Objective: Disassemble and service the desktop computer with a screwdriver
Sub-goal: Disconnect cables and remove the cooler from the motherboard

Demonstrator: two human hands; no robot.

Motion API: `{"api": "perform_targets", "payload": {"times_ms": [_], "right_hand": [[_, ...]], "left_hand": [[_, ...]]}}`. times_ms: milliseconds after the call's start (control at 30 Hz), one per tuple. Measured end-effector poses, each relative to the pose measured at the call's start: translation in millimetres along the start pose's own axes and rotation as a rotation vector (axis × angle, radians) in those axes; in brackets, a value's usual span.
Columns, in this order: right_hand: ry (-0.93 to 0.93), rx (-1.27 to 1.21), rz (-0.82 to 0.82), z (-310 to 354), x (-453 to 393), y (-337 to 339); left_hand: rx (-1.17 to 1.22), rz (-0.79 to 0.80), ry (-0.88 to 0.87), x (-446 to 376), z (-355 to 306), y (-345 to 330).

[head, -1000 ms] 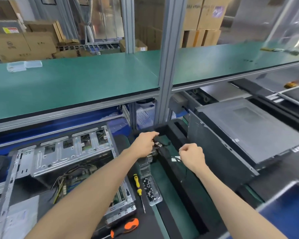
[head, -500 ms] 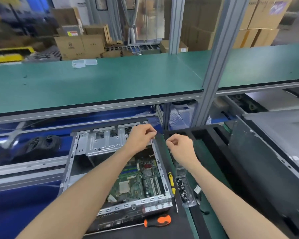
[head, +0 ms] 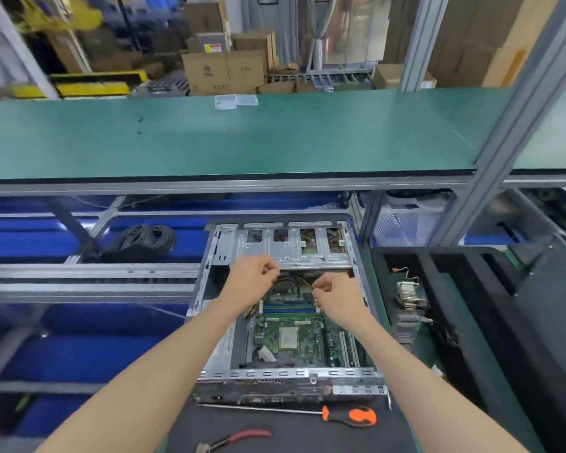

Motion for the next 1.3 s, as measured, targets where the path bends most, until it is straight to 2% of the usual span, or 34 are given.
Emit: {"api": "perform_targets", "payload": {"times_ms": [267, 333, 433, 700, 967, 1100, 1300], "right_hand": [[-0.068, 0.196, 0.12, -20.4, -15.8, -35.8], [-0.076, 0.229, 0.115, -24.3, -22.5, -42.0], [-0.088, 0.315, 0.105, -27.8, -35.5, -48.1], [-0.104, 0.471, 0.094, -32.9, -65.3, -64.4], [-0.096, 0.597, 0.02, -35.4, -83.0, -76.8], [-0.094, 0.564, 0.007, -36.9, -86.0, -78.2], [-0.07, 0.522, -0.056, -36.6, -82.9, -73.7]], "left_hand": [[-0.379, 0.387, -0.064, -1.5, 18.7, -47.5], [-0.476, 0.438, -0.114, -9.0, 16.3, -58.9], [-0.558, 0.468, -0.073, -20.5, 16.8, -72.0], [-0.492, 0.472, 0.115, -47.9, 37.3, -104.5], [-0.34, 0.389, 0.265, -56.9, 60.0, -119.3], [-0.306, 0.313, 0.272, -56.9, 62.6, -120.5], [-0.395, 0.103, 0.073, -49.5, 46.9, -114.6]]}}
Point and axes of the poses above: each hand's wrist, its own x-axis away from the middle knuckle, its own y-axis out of the back of the hand, z = x × y, the point moved 5 cm from there along -x, towards the middle knuckle, and after that the axes turned 9 degrees about -y, right-handed, at the moved point
